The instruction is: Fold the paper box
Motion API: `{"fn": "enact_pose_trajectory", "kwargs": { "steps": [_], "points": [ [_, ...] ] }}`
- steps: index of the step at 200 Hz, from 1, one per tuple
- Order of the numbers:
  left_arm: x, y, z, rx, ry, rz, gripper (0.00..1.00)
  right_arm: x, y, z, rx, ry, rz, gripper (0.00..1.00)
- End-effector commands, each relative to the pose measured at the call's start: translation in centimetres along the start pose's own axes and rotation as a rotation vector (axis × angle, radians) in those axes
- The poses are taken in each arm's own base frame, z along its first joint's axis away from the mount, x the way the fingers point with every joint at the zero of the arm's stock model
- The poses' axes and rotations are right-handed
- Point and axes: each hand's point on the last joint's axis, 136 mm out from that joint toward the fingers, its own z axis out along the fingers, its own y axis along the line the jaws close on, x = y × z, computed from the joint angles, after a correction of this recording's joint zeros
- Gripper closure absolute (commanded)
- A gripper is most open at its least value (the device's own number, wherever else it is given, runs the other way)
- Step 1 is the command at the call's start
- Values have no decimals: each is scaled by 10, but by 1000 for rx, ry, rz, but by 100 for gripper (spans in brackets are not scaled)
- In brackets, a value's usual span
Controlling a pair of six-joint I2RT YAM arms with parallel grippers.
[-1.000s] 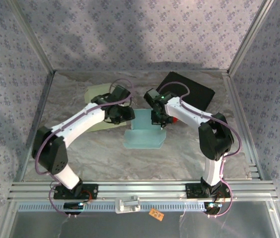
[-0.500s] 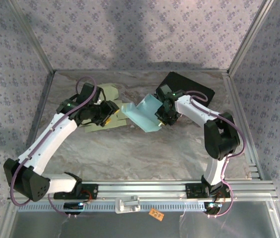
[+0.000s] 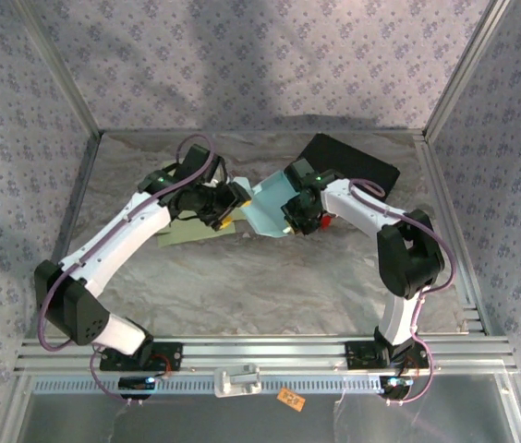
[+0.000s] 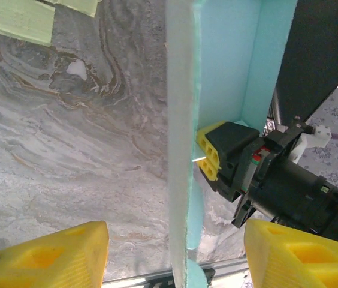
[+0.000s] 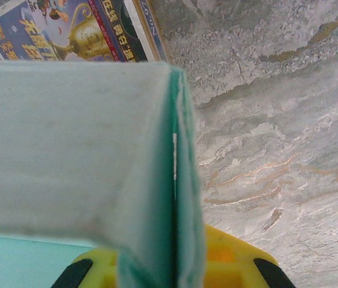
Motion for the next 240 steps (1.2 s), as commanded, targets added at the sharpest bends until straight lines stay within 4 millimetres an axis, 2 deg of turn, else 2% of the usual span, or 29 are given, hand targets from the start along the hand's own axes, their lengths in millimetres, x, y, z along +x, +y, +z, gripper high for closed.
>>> {"fn": "enact_pose_trajectory", "kwargs": {
  "steps": [1, 33, 58, 82, 93, 108, 134, 155, 170, 191, 226, 236, 240],
  "points": [
    [-1, -9, -9, -10, -18, 56, 39, 2, -2, 1, 3, -1, 41, 100],
    [5, 4, 1, -56, 10, 56, 44, 2, -3, -2, -6, -6, 52, 100],
    [2, 2, 6, -53, 2, 78, 51, 4, -1, -3, -13, -5, 49, 100],
    [2, 3, 10, -79, 15, 110, 52, 5, 1, -3, -23, -12, 30, 100],
    [-3, 3, 0, -97, -3, 137, 50, 3, 0, -4, -21, -23, 3, 100],
    [-11, -3, -28, -111, -62, 208, 45, -4, -1, -8, -20, -50, -67, 100],
    [-25, -7, -76, -127, -167, 328, 42, -25, -8, -29, 13, -138, -247, 100],
    [-40, -4, -91, -160, -217, 429, 41, -34, -12, -49, 51, -185, -424, 100],
    [-46, -18, -82, -135, -210, 564, 42, -33, -13, -63, 51, -184, -505, 100],
    [-51, -34, -47, -127, -175, 753, 43, -26, -13, -74, 39, -119, -560, 100],
    [-46, -69, 0, -169, -166, 1044, 42, -11, -17, -77, 64, 14, -613, 100],
    [-44, -69, 16, -207, -153, 1098, 42, -9, -17, -77, 68, 31, -624, 100],
    [-45, -78, 14, -205, -174, 1113, 42, -9, -17, -77, 69, 34, -628, 100]
  ]
}}
